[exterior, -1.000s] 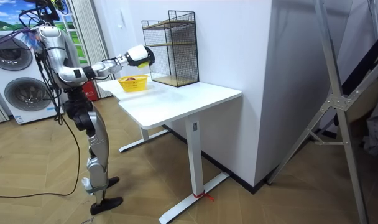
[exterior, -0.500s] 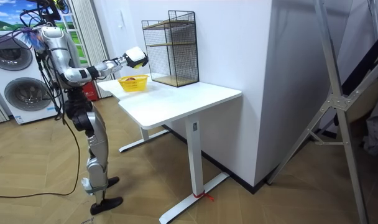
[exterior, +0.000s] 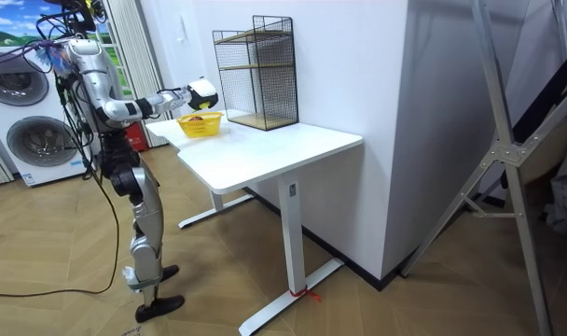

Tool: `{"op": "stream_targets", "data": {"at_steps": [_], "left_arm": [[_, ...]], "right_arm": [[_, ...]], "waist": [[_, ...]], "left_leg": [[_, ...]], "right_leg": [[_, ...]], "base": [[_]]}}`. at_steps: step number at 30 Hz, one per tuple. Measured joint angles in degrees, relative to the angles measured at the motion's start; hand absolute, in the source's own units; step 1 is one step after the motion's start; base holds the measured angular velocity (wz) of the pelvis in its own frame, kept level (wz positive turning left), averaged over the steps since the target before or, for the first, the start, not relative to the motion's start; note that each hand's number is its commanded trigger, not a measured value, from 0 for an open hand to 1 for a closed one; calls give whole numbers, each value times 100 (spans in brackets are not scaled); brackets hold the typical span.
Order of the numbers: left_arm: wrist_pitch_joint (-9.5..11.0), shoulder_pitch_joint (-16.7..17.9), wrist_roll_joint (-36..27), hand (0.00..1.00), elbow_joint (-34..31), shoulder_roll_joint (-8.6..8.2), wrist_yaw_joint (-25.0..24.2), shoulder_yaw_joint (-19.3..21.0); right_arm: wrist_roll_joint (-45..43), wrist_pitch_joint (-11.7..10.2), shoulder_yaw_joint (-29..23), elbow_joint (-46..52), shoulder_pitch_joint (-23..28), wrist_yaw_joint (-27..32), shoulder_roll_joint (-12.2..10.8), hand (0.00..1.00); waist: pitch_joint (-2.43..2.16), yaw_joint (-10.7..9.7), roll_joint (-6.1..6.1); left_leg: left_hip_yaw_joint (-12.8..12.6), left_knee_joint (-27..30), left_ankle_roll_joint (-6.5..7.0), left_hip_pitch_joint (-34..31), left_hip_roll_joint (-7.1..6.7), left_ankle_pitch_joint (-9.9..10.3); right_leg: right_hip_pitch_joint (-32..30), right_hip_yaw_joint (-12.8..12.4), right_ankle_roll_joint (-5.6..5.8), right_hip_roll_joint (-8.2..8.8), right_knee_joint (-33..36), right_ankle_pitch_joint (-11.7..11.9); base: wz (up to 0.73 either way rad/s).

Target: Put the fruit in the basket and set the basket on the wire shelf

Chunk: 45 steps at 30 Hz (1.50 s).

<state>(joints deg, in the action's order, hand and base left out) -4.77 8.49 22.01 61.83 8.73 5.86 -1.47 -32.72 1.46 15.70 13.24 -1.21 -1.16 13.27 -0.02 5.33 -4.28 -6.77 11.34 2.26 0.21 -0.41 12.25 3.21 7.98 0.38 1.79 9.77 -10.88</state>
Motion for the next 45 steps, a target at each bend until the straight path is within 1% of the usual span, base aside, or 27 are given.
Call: {"op": "stream_targets", "data": {"at_steps": [1, 9, 12, 17, 20, 26, 34, 36, 40, 42, 45], "left_arm": [[0, -6, 0, 0, 0, 3, 0, 0], [3, -24, -7, 0, 2, 5, 13, 0], [7, -14, -146, 0, 12, 5, 31, 0], [13, 8, -409, 0, 130, 3, 139, -1], [13, 19, -458, 0, 130, 2, 139, -2], [23, 56, -458, 0, 115, 2, 139, -3], [27, 30, -469, 0, 112, 2, 144, -47], [28, 72, -534, 0, 114, 2, 144, -46], [107, 100, -601, 0, 108, 2, 150, -20], [121, 112, -852, 0, 115, 0, 184, 5], [153, 156, -1275, 0, 118, -53, 282, 82]], "right_arm": [[-24, 1, 1, 10, 0, -41, 0, 0], [-97, 40, 1, 26, 1, -153, -4, 0], [-124, 71, 0, 26, 3, -154, -5, 0], [-130, 76, -4, 26, 4, -167, -6, 0], [-138, 105, -5, 26, 4, -220, -18, 0], [-121, 106, -5, 24, 4, -222, -167, 0], [82, 105, -10, -205, 136, -216, -190, 0], [135, 105, -19, -205, 178, -216, -190, 0], [322, 102, -163, -205, 187, -145, -192, 0], [595, 101, -206, -205, 189, -24, -193, 0], [920, 57, -358, -205, 240, 174, -220, 0]], "waist": [[-2, 0, -4], [0, -3, -1], [7, -18, 10], [32, -33, 47], [41, -27, 60], [42, -28, 63], [44, -49, 70], [44, -52, 72], [35, -65, 93], [30, -108, 108], [36, -155, 157]], "left_leg": [[0, 4, 0, -14, -4, 0], [27, 3, 0, -17, -3, -1], [41, 4, 1, -7, -6, -1], [60, 5, 2, 7, -6, -1], [66, 7, 3, 12, -5, -2], [67, 9, 3, 15, -3, -2], [90, 9, 3, 29, -10, -2], [94, 9, 3, 30, -13, -2], [105, 21, 3, 31, -21, -2], [133, 27, 3, 34, -24, -2], [150, 41, 4, 50, -29, -2]], "right_leg": [[-17, -1, 0, 0, 0, 0], [-20, -13, 0, 7, -4, 0], [-5, -3, 0, 10, -5, 0], [16, -3, 0, 9, -8, 0], [23, -2, 0, 8, -8, 0], [26, 3, 0, 8, -7, 0], [57, 21, 0, 9, -14, 0], [63, 23, 0, 8, -14, 0], [74, 21, 0, 13, -14, 0], [91, 36, 0, 19, -13, 0], [122, 40, 0, 23, -14, 0]], "base": [[0], [0], [0], [0], [0], [0], [0], [0], [1], [7], [3]]}}
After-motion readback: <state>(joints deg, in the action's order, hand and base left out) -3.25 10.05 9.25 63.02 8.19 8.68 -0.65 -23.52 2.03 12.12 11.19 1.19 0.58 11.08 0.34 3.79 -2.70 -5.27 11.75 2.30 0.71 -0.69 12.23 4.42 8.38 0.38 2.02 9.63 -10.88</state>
